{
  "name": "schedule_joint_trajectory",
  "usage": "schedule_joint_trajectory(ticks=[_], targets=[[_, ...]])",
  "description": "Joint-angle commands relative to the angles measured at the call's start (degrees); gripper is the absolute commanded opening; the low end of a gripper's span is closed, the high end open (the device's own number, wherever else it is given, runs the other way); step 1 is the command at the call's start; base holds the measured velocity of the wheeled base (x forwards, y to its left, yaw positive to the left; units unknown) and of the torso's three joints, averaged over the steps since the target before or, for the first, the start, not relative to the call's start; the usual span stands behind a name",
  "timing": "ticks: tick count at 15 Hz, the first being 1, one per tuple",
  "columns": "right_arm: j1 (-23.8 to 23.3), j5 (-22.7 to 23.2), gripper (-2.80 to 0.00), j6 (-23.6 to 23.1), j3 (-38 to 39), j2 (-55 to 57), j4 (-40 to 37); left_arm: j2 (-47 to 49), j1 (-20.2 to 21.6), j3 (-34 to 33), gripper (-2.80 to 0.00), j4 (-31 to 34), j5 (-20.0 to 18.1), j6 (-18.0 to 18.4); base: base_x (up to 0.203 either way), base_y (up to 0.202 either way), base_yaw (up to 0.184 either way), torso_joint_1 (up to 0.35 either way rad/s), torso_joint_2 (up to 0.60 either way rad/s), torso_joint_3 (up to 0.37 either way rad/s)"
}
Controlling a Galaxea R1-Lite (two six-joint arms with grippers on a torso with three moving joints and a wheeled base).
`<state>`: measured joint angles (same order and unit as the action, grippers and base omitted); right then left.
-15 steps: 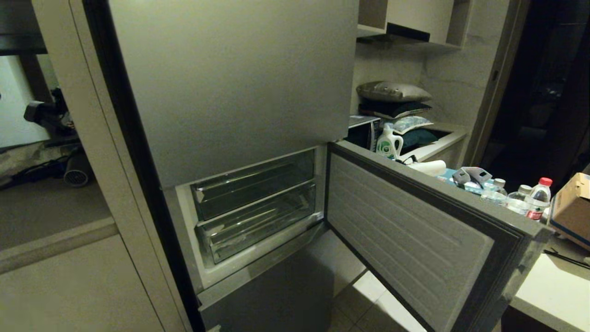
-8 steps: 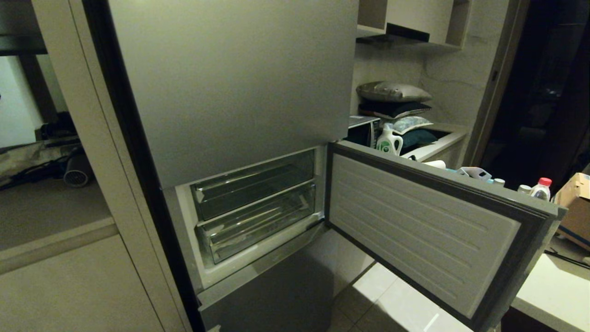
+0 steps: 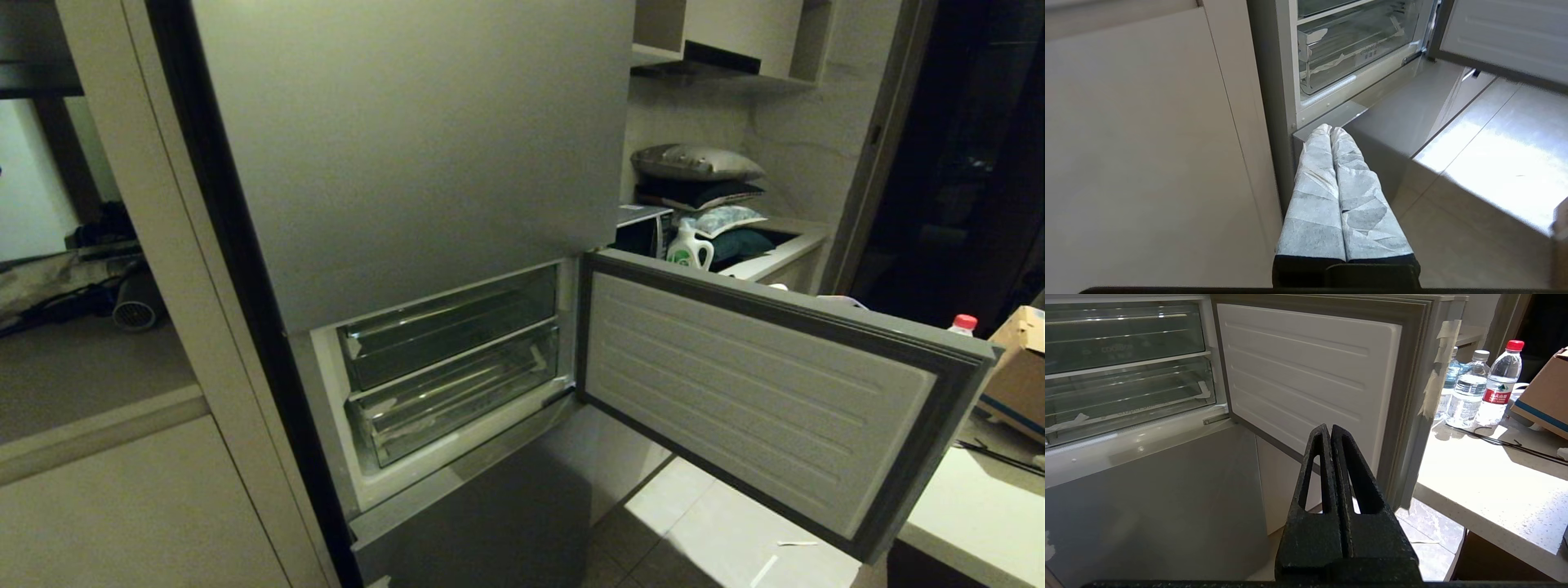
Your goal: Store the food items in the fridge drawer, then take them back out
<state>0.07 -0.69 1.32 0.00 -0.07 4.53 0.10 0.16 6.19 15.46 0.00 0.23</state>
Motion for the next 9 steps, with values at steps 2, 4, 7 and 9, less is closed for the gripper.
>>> schedule_joint_trajectory(ticks=[2, 4, 7, 9], targets=[[0.01, -0.02, -2.8, 0.0, 1.67, -0.01, 0.04, -0.01, 0.02, 0.02, -2.8, 0.27, 0.18, -0.35, 0.0, 0.0, 0.0, 0.0, 0.0, 0.0], [0.01, -0.02, -2.8, 0.0, 1.67, -0.01, 0.04, -0.01, 0.02, 0.05, -2.8, 0.27, 0.18, -0.37, 0.0, 0.0, 0.0, 0.0, 0.0, 0.0], [0.01, -0.02, -2.8, 0.0, 1.67, -0.01, 0.04, -0.01, 0.02, 0.03, -2.8, 0.27, 0.18, -0.4, 0.0, 0.0, 0.0, 0.0, 0.0, 0.0], [0.01, -0.02, -2.8, -0.09, 1.67, -0.01, 0.04, -0.01, 0.02, 0.02, -2.8, 0.27, 0.18, -0.4, 0.0, 0.0, 0.0, 0.0, 0.0, 0.0]])
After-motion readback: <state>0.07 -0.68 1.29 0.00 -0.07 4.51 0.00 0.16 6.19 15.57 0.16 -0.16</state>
